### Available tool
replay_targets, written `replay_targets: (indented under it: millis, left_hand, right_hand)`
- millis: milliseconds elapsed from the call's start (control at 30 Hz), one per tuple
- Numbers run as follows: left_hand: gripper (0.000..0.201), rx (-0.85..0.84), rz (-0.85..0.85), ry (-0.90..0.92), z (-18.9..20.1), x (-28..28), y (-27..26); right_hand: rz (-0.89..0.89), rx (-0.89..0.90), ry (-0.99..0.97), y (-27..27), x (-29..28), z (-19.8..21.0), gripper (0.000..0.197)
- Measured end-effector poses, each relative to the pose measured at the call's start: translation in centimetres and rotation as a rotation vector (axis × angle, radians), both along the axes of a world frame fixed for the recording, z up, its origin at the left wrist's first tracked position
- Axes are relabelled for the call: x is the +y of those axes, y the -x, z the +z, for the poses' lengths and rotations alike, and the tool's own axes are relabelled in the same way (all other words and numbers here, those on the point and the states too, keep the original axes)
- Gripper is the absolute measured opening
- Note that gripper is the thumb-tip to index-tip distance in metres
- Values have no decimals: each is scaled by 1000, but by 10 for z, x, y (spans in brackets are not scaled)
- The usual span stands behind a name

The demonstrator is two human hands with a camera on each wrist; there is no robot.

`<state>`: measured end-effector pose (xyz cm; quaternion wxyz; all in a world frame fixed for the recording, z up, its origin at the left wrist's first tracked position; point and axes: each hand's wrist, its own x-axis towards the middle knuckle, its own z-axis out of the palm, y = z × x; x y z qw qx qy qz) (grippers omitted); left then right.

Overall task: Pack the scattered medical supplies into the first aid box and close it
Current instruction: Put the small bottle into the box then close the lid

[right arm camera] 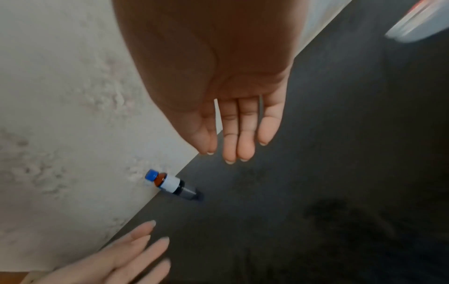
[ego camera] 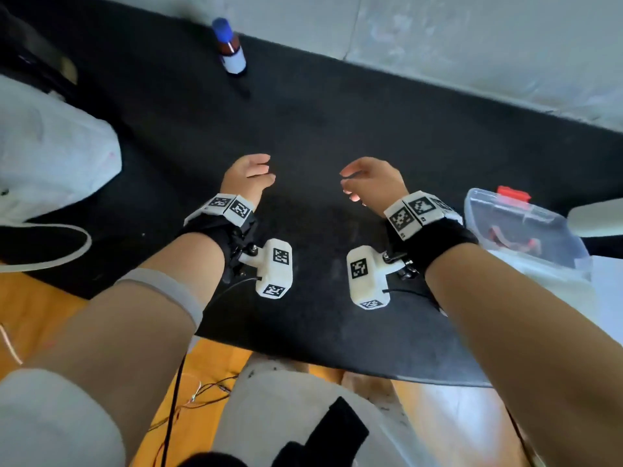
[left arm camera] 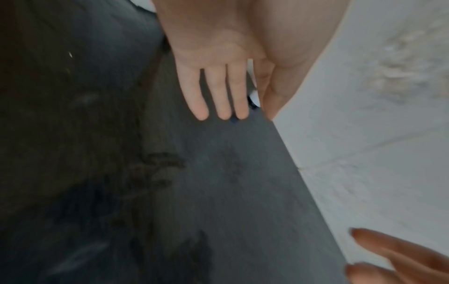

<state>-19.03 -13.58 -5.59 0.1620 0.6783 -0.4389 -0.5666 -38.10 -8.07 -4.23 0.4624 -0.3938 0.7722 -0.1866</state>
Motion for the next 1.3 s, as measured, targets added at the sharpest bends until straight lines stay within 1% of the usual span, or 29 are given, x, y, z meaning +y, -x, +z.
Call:
replay_targets:
  millis: [67, 133, 200, 233, 300, 333, 400, 433, 533, 567, 633, 700, 766, 900, 1000, 1133, 1233, 1300]
  left_hand:
    - [65, -116, 24, -74, -11, -36, -34]
    - [90, -275, 67, -164, -23, -70, -59]
    - [104, -431, 87, -265, -29, -100, -72]
    - [110, -489, 92, -317, -38, -116, -76]
    - [123, -578, 12, -444, -50, -143, -79]
    - [125, -618, -70, -498, -54, -151, -78]
    - [116, -735, -173, -496, -61, -158, -67]
    - [114, -776, -159, -484, -64, -157, -60]
    - [123, -793, -93, -468, -70, -152, -49]
    - [124, -796, -58, -458, -81, -152, -52]
    - [124, -788, -25, -458, -88, -152, -54]
    - [125, -777, -8, -426, -91, -152, -54]
    - [127, -765, -3, -428, -95, -152, -53]
    - [129, -785, 2, -422, -101, -152, -53]
    - [126, -771, -34, -445, -98, -153, -55]
    - [120, -765, -83, -436, -87, -150, -59]
    - [101, -680, -49, -424, -83, -145, -69]
    - [95, -612, 13, -394, -76, -136, -77]
  right_hand:
    - [20, 6, 8, -28, -39, -12, 11]
    - [37, 27, 19, -49, -74, -21, 12]
    - [56, 56, 43, -65, -105, -27, 16]
    - [72, 72, 63, -71, -120, -30, 18]
    - [122, 120, 97, -80, -149, -36, 22]
    - [148, 150, 116, -84, -163, -38, 25]
    - [175, 213, 159, -89, -191, -42, 34]
    - [180, 240, 182, -92, -206, -43, 40]
    - [179, 276, 254, -104, -246, -44, 58]
    - [188, 282, 264, -107, -258, -44, 63]
    - [240, 324, 242, -115, -280, -45, 65]
    - [295, 380, 186, -122, -294, -51, 62]
    - [300, 407, 150, -126, -299, -58, 57]
    - [320, 473, 186, -128, -289, -62, 32]
    - [272, 476, 178, -120, -266, -59, 32]
    - [110, 362, 194, -104, -220, -45, 32]
    - [-23, 261, 192, -83, -178, -27, 29]
    - [-58, 251, 197, -65, -148, -13, 28]
